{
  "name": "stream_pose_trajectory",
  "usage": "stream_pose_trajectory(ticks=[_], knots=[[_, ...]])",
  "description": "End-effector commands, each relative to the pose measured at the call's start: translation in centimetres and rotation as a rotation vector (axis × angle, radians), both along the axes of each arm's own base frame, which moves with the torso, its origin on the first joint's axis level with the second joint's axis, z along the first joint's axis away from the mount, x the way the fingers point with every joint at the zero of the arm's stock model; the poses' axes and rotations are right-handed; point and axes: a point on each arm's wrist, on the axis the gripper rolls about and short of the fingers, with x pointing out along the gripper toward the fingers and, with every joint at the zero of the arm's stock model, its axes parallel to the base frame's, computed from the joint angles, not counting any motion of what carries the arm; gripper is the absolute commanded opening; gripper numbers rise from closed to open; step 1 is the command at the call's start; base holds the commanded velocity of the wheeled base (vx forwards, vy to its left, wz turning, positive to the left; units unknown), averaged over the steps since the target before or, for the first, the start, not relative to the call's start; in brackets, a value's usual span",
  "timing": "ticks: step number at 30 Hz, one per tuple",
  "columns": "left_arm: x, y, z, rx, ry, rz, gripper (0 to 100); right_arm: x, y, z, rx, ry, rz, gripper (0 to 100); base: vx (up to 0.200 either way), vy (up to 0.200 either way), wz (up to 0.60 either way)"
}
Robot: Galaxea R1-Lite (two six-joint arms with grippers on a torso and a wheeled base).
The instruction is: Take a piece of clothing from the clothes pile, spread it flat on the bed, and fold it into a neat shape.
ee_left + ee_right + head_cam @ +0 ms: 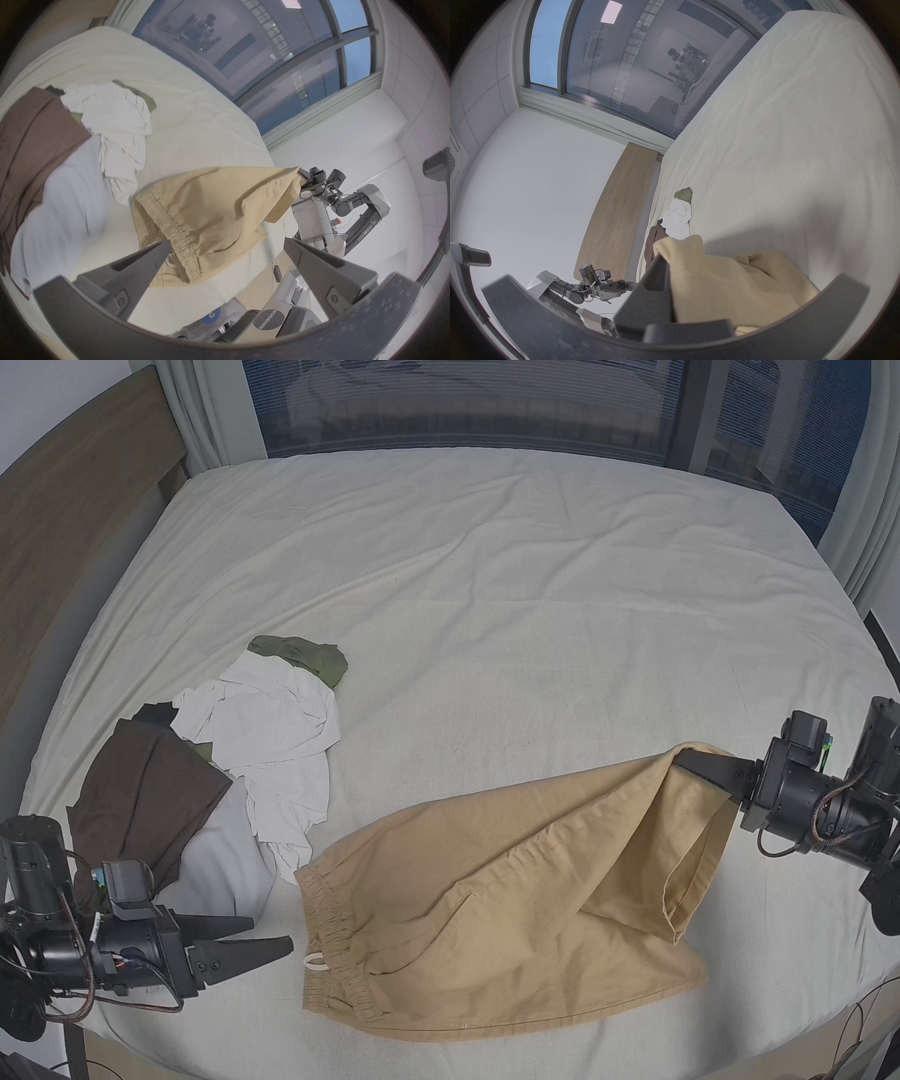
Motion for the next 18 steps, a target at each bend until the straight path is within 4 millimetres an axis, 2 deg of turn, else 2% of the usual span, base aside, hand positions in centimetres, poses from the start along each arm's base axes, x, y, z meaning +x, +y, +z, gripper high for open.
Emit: stream_pose_trajectory(ticks=[1, 12, 18], knots=[[1.4, -0.7, -1.8, 0.017, 0.091, -0.023, 100, 0.2, -0.1, -0.2, -0.003, 0.009, -0.006, 0, 0.0, 0.0, 0.0], [2.7, -2.7, -4.9, 0.052, 0.209, -0.105, 100, 1.0, -0.3, -0.8, -0.01, 0.032, -0.023, 0, 0.0, 0.0, 0.0], [3.6, -3.1, -6.0, 0.057, 0.215, -0.104, 100, 1.1, -0.3, -0.8, -0.009, 0.031, -0.023, 0, 0.0, 0.0, 0.0]])
